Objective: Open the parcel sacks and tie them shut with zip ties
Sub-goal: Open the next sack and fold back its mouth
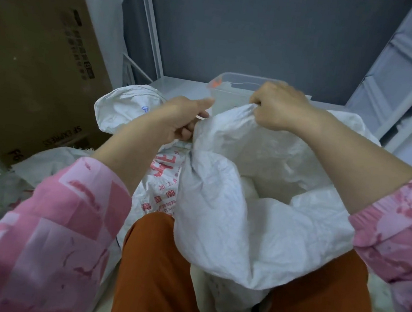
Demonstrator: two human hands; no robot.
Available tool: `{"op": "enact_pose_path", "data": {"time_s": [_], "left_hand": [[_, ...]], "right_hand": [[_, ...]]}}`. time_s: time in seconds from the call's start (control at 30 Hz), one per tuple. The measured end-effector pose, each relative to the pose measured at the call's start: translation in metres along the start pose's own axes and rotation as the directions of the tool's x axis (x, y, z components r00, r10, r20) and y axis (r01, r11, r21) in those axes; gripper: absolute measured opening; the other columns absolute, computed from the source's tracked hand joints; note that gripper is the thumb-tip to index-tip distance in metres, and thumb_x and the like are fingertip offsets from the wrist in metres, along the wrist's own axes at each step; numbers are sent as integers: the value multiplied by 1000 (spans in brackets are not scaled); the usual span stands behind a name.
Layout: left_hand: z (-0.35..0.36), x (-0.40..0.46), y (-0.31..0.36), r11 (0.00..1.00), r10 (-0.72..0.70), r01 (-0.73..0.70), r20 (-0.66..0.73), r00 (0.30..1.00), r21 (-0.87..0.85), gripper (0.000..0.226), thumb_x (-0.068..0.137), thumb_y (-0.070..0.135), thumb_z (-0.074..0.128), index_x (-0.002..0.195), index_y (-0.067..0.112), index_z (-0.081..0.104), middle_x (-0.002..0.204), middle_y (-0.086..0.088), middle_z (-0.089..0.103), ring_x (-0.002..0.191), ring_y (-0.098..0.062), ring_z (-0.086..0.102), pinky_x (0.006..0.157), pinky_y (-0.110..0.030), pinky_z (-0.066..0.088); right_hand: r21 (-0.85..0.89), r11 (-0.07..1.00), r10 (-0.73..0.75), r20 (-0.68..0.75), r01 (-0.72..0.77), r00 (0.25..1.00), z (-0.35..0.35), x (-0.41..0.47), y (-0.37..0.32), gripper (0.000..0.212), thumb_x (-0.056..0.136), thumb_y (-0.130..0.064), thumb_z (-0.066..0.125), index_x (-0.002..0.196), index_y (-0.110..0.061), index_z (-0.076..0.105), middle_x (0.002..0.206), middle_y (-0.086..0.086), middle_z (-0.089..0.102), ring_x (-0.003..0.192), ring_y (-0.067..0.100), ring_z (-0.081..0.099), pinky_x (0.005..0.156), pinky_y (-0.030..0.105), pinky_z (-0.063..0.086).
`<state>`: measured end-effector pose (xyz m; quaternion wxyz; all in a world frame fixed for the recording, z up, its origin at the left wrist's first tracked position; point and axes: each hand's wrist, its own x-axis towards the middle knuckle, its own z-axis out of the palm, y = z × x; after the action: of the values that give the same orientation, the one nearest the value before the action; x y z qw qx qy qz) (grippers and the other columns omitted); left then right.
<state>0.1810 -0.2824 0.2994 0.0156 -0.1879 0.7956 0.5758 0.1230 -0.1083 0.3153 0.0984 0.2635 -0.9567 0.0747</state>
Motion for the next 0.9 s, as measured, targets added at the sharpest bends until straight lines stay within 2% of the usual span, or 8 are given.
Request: {"op": "enact_pose_path", "data": {"time_s": [0.1,0.2,0.27,0.4,0.5,0.6,0.73,0.9], "left_hand": [[8,-12,4,861,116,-111,22,993,496,57,76,64,62,83,8,64,73,-1,53,59,-15,42,56,-25,34],[14,-18,6,647,134,-156,91,987,747,46,84,52,62,73,8,59,61,0,49,54,-15,43,52,-26,33],[12,-12,4,746,74,-151,145,987,648,36,88,41,61,76,8,58,58,-2,44,50,-16,36,51,-25,30],[8,9,-5,996,-58,46,157,986,79,29,96,19,55,69,13,46,62,-1,38,43,-7,29,32,-15,22],[9,20,-11,997,-82,83,80,993,-11,30,96,19,53,68,14,44,60,-2,38,38,-6,27,29,-12,18],[9,27,-10,996,-79,78,-35,996,-32,31,94,20,58,67,12,45,57,-3,39,41,-9,25,31,-10,19],[14,35,-6,970,-136,111,-107,985,-215,29,93,16,58,68,10,45,60,-2,41,46,-8,28,29,-10,19],[20,38,-4,898,-225,138,-167,960,-417,29,96,9,49,68,10,42,58,0,38,37,-5,32,27,-10,16]], "right_hand": [[-8,996,92,35,-92,995,5,1,-1,12,77,-4,45,76,-11,54,75,6,49,77,32,45,65,32,32],[13,991,129,22,-130,991,9,2,-4,12,77,-3,43,75,-11,52,75,5,47,78,31,45,68,32,32],[49,989,138,-2,-138,990,10,4,-4,16,81,-2,44,86,-9,57,89,9,54,84,32,48,70,32,34],[134,991,10,-71,0,997,-2,-3,-7,34,86,-6,54,117,-17,58,125,7,48,109,31,51,80,36,39],[99,988,-114,-67,120,991,-10,-18,-20,8,82,-20,59,87,-15,63,100,4,62,92,27,57,69,33,43],[13,995,-97,145,96,985,-9,-39,-36,44,75,-56,64,62,-16,49,68,-2,54,61,18,49,51,28,31],[-79,996,-25,292,50,956,5,-51,-41,51,67,-64,68,61,-18,45,65,-5,49,57,12,42,50,27,25],[-150,984,-52,246,91,968,4,-56,-42,50,67,-60,70,65,-19,42,66,-5,49,56,12,42,49,25,26]]}}
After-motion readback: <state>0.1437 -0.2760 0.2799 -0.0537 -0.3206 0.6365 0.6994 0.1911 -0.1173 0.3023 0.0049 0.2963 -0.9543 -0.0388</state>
